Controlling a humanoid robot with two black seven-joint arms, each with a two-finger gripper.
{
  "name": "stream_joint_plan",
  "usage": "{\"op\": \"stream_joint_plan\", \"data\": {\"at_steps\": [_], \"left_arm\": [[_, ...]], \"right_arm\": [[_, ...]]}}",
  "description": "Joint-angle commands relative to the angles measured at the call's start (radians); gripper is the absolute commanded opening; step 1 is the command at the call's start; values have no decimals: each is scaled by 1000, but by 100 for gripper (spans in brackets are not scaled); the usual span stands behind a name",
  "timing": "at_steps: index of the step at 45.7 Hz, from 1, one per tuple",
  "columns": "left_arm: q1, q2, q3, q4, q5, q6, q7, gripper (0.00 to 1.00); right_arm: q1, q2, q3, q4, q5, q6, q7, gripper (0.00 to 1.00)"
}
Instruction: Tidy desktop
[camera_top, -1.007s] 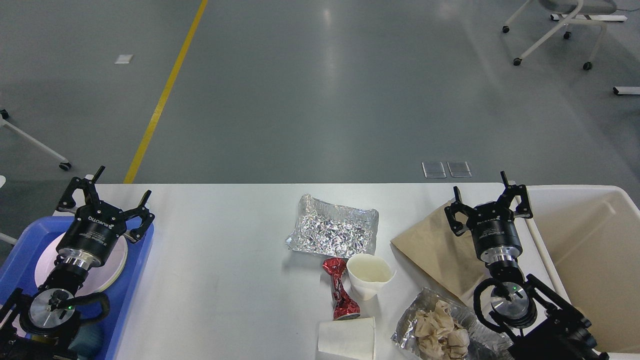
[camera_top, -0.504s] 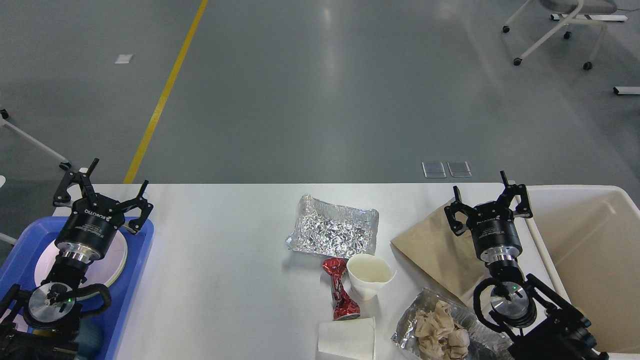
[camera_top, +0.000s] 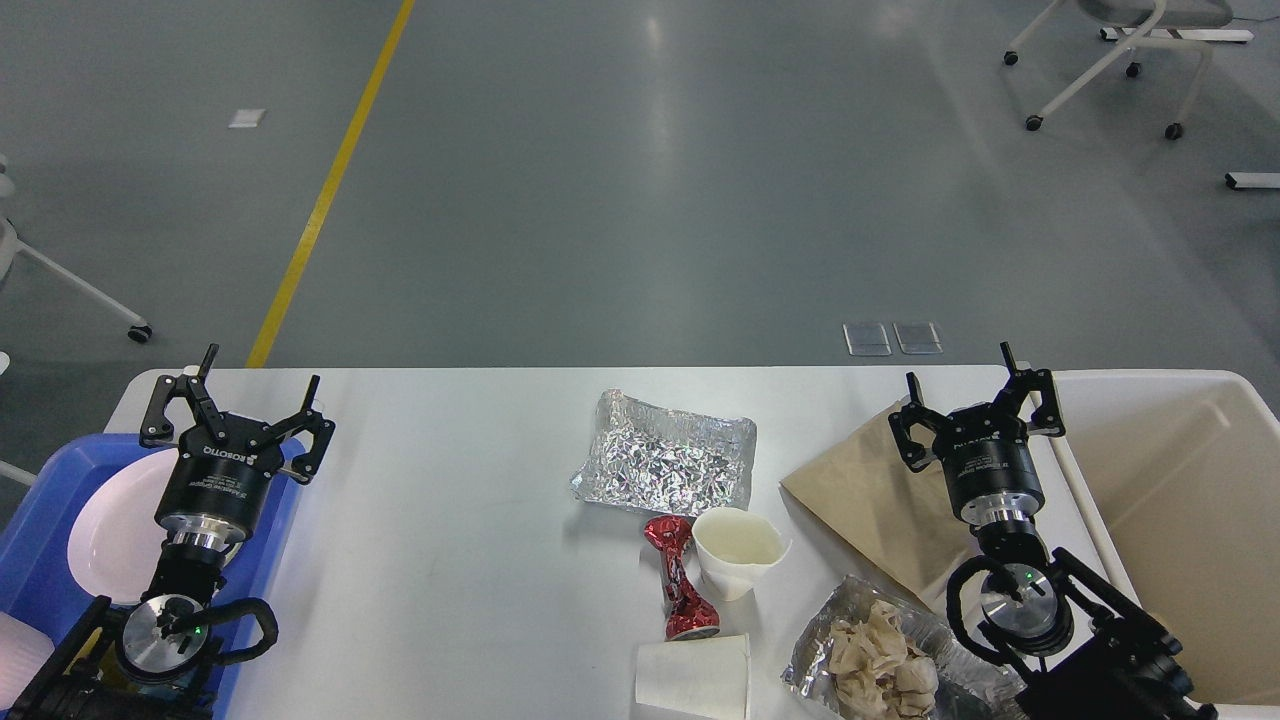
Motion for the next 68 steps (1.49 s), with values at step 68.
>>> {"op": "stream_joint_plan", "data": {"at_steps": [68], "left_arm": [[16,10,2,0,-38,-41,-5,96]], "right_arm": [[8,-3,-3,-4,-3,0,0,100]]}}
